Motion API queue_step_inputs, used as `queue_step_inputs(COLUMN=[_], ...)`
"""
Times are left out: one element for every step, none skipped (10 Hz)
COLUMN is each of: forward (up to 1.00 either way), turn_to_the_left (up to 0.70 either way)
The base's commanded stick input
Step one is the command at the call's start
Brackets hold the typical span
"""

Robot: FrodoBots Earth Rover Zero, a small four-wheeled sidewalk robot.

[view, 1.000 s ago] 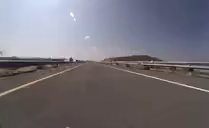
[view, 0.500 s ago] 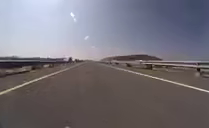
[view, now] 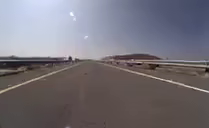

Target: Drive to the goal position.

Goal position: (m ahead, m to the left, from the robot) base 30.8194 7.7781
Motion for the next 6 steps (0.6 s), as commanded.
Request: queue_step_inputs(forward=[1.0,1.0,1.0,1.0,1.0,1.0], turn_to_the_left=[0.0,0.0,0.09,0.22,0.27,0.27])
